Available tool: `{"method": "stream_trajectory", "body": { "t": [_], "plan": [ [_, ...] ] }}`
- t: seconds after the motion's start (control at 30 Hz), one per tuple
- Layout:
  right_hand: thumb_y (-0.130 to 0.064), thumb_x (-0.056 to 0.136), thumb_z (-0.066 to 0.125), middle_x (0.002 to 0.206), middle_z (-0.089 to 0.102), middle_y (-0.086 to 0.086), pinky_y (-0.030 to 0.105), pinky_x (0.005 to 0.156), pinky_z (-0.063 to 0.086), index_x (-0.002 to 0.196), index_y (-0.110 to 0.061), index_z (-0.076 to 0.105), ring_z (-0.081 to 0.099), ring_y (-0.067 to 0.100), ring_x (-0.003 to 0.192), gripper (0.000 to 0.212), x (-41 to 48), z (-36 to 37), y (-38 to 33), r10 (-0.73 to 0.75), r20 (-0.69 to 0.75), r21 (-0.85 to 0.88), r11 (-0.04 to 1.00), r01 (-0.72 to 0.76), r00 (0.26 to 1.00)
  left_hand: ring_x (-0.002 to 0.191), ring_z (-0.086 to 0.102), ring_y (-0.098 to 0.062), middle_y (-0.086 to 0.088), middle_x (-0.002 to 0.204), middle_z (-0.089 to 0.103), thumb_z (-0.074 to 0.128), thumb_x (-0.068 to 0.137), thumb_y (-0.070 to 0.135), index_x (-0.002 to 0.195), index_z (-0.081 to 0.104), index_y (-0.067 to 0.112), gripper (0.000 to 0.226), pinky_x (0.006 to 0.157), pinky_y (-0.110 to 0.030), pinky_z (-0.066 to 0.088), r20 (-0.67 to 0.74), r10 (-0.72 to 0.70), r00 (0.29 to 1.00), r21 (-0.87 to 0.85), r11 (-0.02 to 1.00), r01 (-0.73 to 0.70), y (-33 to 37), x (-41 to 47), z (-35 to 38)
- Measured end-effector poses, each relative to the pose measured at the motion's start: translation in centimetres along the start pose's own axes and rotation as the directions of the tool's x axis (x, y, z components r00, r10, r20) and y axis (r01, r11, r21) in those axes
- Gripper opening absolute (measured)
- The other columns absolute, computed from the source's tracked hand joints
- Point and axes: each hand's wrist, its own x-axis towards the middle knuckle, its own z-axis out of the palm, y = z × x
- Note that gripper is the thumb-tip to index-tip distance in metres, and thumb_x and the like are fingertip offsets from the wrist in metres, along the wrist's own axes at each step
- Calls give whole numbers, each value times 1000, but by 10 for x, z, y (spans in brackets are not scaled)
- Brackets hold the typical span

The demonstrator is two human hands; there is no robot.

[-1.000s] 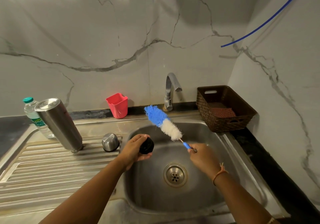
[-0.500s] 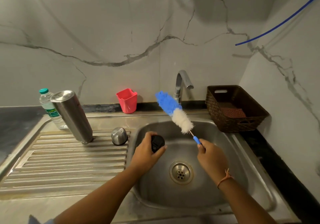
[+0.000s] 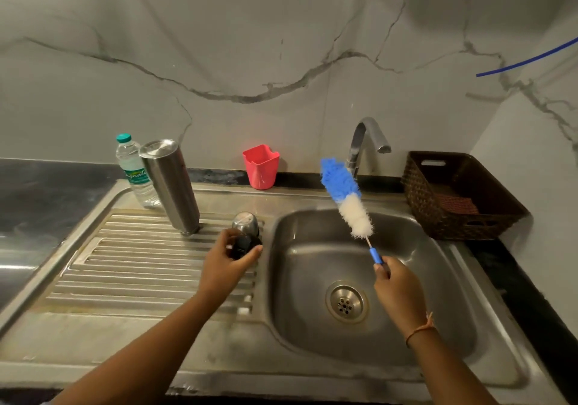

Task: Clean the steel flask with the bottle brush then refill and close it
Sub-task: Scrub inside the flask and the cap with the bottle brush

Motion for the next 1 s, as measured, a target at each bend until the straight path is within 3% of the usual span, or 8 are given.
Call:
{"method": "stream_trajectory", "body": {
  "t": [0.07,0.13,0.3,0.4,0.57,0.7,0.83,1.0],
  "plan": [
    [-10,93,49,75,57,12,30,61,34,94,-2,61,55,34,74,15,-1,3,-3,-1,-6,3,1000,1,1000,83,60,-8,0,100,57,81,73,25,101,59,20,36,67,-10,48,-72,16,997,64,998,-12,-12,7,-19],
    [-9,93,49,75,59,13,30,60,33,91,-4,61,55,35,74,13,-1,8,-9,-7,-11,9,1000,7,1000,90,60,-16,-2,108,54,81,73,28,107,60,21,41,76,-21,50,-94,-9,996,146,989,23,-27,13,-36],
    [-10,94,48,61,47,-4,30,53,29,78,-15,50,47,23,62,16,-3,21,-27,-28,-15,24,999,28,999,97,63,-23,2,115,60,82,70,35,124,50,23,65,79,-40,54,-123,-92,988,190,975,115,-56,24,-65],
    [-11,94,47,60,47,-5,26,48,27,77,-16,49,44,14,56,18,-5,29,-35,-37,-16,17,999,38,999,96,61,-20,7,113,56,83,69,30,123,49,22,64,77,-38,54,-95,-98,991,175,978,114,-64,31,-75],
    [-11,95,47,62,48,-6,22,49,29,82,-17,52,45,13,58,14,-10,37,-46,-50,-21,32,998,50,999,103,56,-15,6,112,57,82,70,20,120,52,18,58,86,-29,48,-68,-141,988,10,990,142,-74,38,-80],
    [-12,95,46,63,50,-5,25,49,31,89,-15,56,47,16,59,12,-13,38,-51,-39,-42,41,998,41,998,100,56,-16,4,110,58,81,72,15,115,53,20,51,76,-18,43,-34,-170,985,-62,984,168,-75,42,-80],
    [-12,96,46,67,52,-5,29,55,36,106,-5,61,48,13,61,19,-15,39,-54,-14,-65,56,998,18,998,96,57,-15,2,109,58,77,75,8,118,53,17,49,79,-25,48,29,-165,986,-106,980,167,-74,42,-83],
    [-12,96,46,71,53,-4,26,53,36,115,-4,60,49,12,62,25,-18,42,-56,15,-67,65,998,-10,998,99,55,-13,3,114,54,76,76,8,122,48,22,56,80,-24,48,78,-156,985,-74,984,162,-78,42,-85]
  ]
}}
